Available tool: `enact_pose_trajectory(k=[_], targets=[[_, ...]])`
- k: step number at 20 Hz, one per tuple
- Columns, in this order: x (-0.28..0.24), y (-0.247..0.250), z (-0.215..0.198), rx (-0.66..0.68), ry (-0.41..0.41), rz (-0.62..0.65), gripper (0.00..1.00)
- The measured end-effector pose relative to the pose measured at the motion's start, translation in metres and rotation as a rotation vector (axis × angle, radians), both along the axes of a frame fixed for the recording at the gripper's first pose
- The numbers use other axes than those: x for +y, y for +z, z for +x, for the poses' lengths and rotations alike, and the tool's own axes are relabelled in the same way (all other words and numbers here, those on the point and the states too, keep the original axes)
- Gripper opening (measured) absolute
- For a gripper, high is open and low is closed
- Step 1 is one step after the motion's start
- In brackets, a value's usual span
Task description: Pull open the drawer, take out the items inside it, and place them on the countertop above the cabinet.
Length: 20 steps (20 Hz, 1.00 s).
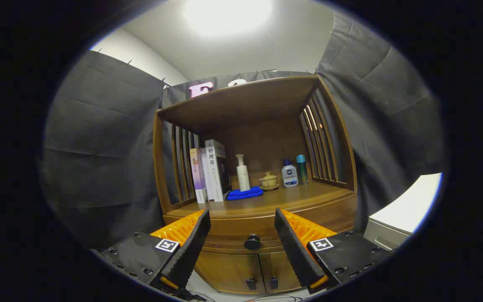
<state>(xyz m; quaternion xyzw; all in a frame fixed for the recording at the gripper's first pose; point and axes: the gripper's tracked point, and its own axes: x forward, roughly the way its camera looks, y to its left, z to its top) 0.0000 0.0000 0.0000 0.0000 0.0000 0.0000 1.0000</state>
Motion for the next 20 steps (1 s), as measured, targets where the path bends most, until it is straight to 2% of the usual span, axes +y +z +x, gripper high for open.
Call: enact_pose_trajectory(k=[5,20], targets=[[0.0036,0.0048,-0.0017,-0.015,0.005,-0.02,0.97],[0.0039,-0.0017,0.0055,0.024,-0.052,-0.032,0.97]])
